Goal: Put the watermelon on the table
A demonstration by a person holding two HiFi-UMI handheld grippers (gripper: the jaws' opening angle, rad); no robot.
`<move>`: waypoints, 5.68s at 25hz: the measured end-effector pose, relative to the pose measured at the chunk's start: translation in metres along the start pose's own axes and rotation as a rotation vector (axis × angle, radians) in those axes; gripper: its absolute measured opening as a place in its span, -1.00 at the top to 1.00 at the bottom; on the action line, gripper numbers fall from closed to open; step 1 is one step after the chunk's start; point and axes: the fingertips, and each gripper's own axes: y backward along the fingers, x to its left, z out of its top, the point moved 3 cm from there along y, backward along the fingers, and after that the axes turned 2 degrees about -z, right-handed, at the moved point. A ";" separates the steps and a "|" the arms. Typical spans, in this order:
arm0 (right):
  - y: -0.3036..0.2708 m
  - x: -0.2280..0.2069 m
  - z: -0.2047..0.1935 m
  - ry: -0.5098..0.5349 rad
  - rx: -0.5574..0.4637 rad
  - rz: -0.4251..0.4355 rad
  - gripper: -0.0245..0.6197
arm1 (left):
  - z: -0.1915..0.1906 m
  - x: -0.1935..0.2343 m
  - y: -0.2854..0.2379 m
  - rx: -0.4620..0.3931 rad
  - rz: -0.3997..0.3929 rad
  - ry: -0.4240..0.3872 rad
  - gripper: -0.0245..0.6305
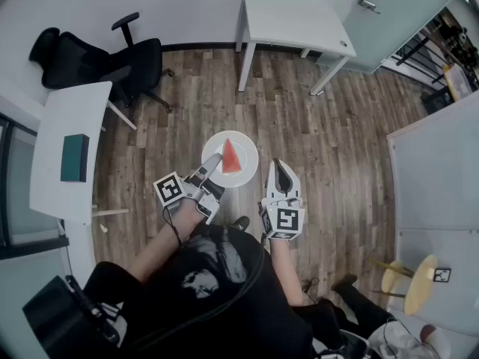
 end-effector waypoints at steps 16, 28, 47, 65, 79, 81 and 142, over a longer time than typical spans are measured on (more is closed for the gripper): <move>-0.015 0.031 -0.017 -0.074 0.015 0.051 0.89 | 0.021 0.010 0.006 0.049 -0.021 0.039 0.82; -0.040 0.025 -0.059 -0.153 0.132 0.007 0.89 | 0.031 0.040 -0.008 0.188 -0.001 0.114 0.83; -0.270 -0.134 -0.027 -0.246 0.060 0.165 0.89 | 0.120 0.046 -0.241 0.076 -0.074 0.041 0.82; -0.527 -0.227 0.013 -0.153 0.089 0.061 0.89 | 0.301 0.087 -0.487 0.169 -0.049 0.087 0.82; -0.684 -0.308 -0.017 -0.183 0.176 0.099 0.89 | 0.383 0.180 -0.641 0.195 0.068 0.078 0.82; -0.708 -0.333 -0.016 -0.192 0.171 0.110 0.89 | 0.389 0.195 -0.673 0.200 0.070 0.085 0.82; -0.851 -0.533 -0.108 -0.191 0.416 0.103 0.89 | 0.484 0.412 -0.983 0.621 0.860 -1.269 0.16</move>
